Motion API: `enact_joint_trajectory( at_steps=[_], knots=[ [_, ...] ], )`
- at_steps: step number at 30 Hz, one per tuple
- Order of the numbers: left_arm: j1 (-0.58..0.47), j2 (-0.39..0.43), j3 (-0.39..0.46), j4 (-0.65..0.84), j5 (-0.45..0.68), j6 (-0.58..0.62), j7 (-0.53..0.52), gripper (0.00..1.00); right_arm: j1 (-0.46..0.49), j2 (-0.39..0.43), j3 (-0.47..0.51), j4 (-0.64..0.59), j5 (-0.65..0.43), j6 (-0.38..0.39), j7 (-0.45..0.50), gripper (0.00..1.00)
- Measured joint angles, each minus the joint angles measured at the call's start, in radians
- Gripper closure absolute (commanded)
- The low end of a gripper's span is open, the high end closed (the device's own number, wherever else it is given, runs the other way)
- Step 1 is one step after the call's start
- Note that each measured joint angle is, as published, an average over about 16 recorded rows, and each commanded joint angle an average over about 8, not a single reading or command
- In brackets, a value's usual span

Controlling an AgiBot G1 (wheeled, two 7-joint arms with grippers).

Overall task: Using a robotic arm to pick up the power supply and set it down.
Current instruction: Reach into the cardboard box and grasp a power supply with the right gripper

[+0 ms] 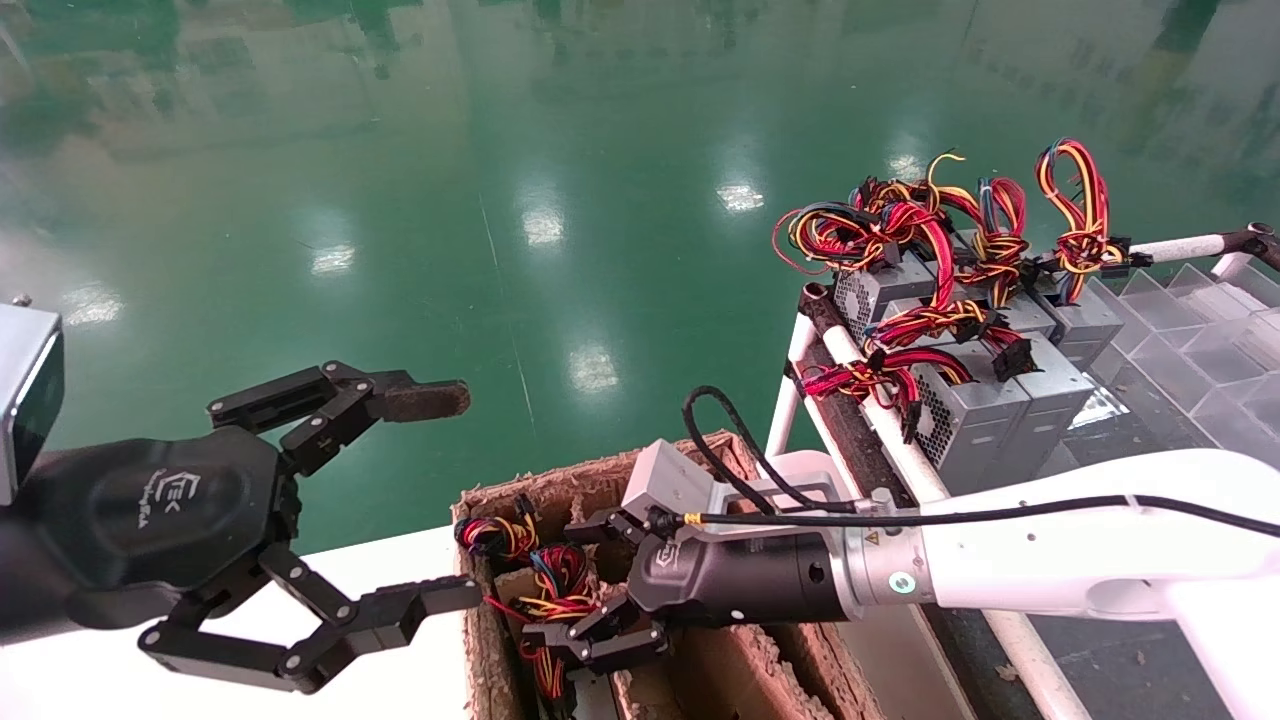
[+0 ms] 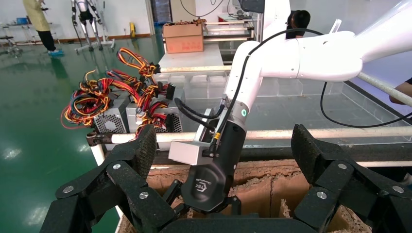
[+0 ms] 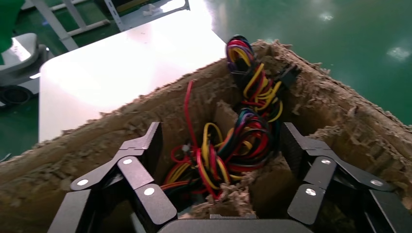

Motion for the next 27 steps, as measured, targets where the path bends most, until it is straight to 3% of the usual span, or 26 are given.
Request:
enact_joint_trajectory(
  at_steps=[27],
  knots=[
    [0.000, 0.000, 0.000, 0.000, 0.000, 0.000, 0.000, 0.00, 0.006, -0.036, 0.008, -0.094, 0.021, -0.015, -0.064, 1.00]
  ],
)
